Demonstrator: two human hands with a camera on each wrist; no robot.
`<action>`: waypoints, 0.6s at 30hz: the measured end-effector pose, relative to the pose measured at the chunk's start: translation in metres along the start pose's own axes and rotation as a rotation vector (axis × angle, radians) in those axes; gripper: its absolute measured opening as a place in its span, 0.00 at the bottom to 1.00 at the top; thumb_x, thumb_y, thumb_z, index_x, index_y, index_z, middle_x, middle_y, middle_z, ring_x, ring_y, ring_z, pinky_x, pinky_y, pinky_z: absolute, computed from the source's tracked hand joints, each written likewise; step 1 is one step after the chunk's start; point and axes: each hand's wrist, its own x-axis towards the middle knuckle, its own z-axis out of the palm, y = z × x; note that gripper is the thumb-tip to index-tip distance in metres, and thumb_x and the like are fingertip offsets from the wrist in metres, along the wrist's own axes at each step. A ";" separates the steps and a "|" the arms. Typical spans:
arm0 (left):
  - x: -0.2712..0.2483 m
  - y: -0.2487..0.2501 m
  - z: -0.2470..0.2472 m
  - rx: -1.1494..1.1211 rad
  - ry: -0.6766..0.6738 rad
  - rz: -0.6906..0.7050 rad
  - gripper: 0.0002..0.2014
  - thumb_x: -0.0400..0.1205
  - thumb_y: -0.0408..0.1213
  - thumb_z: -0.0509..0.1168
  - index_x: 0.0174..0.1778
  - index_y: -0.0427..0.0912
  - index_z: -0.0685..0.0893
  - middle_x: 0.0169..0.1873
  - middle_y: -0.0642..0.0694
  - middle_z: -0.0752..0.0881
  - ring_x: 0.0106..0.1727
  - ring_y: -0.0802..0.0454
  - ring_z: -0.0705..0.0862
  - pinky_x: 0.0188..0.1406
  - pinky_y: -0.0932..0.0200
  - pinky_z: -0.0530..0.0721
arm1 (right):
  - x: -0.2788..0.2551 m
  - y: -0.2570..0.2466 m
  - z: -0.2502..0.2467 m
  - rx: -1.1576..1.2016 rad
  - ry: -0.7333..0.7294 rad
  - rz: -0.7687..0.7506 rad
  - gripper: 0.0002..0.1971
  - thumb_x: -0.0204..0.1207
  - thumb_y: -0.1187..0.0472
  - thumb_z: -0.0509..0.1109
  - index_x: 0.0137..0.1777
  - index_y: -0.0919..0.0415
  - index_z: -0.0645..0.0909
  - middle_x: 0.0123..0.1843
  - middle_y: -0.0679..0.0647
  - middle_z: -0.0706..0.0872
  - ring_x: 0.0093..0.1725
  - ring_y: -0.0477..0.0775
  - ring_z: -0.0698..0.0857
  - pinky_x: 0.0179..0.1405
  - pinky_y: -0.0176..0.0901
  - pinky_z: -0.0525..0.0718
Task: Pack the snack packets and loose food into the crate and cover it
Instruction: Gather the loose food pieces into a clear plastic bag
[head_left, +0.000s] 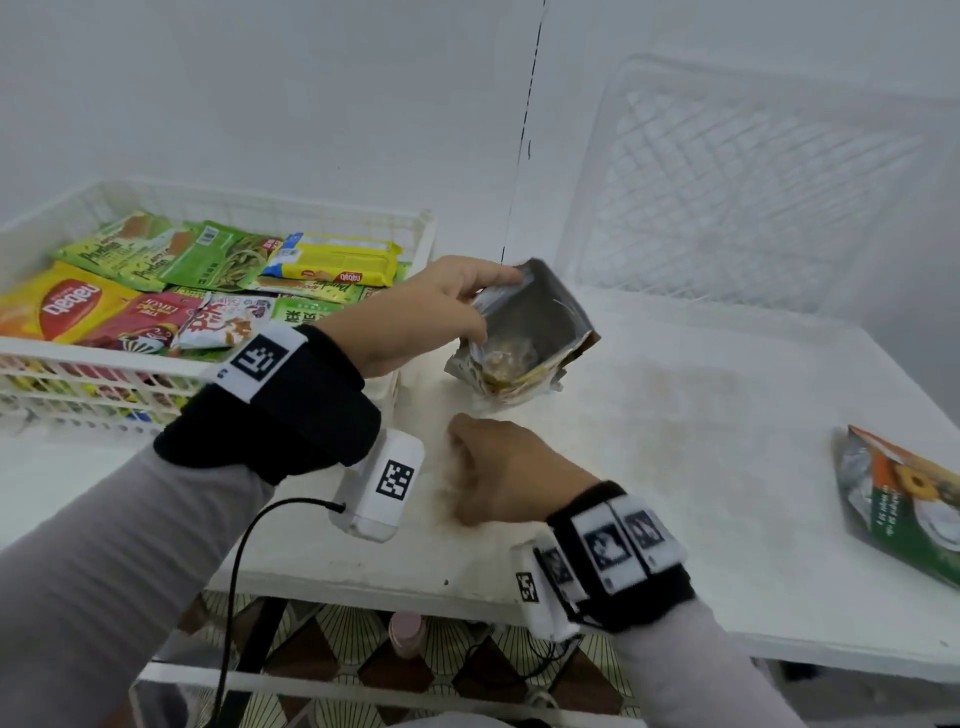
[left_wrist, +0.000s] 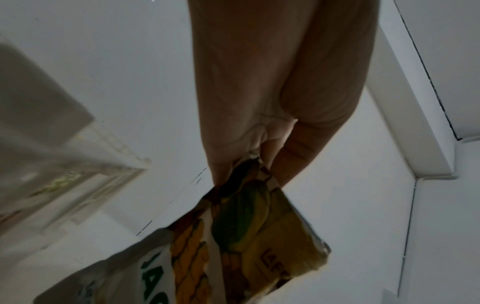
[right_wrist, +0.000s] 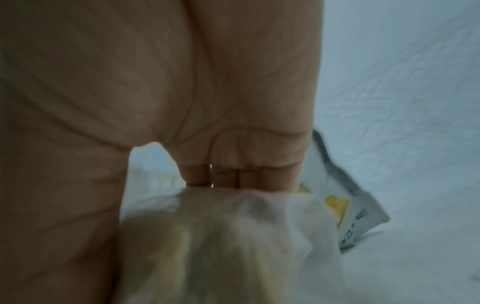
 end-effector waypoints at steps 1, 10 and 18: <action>0.002 0.001 0.002 -0.018 0.017 0.001 0.32 0.74 0.11 0.54 0.74 0.36 0.71 0.67 0.37 0.79 0.66 0.48 0.79 0.59 0.61 0.78 | -0.012 0.002 -0.008 0.049 0.064 -0.001 0.23 0.63 0.54 0.79 0.47 0.55 0.66 0.40 0.49 0.78 0.38 0.53 0.77 0.28 0.40 0.70; 0.025 0.019 0.016 -0.124 0.078 -0.006 0.24 0.76 0.15 0.57 0.70 0.28 0.74 0.53 0.37 0.82 0.49 0.50 0.81 0.47 0.63 0.77 | -0.103 0.021 -0.128 0.539 0.540 -0.198 0.26 0.54 0.46 0.84 0.53 0.41 0.80 0.48 0.42 0.88 0.45 0.46 0.88 0.46 0.42 0.87; 0.041 0.018 0.024 -0.258 0.119 0.009 0.11 0.82 0.24 0.58 0.53 0.25 0.84 0.53 0.28 0.85 0.54 0.36 0.83 0.57 0.44 0.76 | -0.050 0.020 -0.143 0.618 1.148 -0.228 0.20 0.62 0.55 0.82 0.44 0.44 0.73 0.43 0.47 0.83 0.47 0.55 0.86 0.43 0.57 0.88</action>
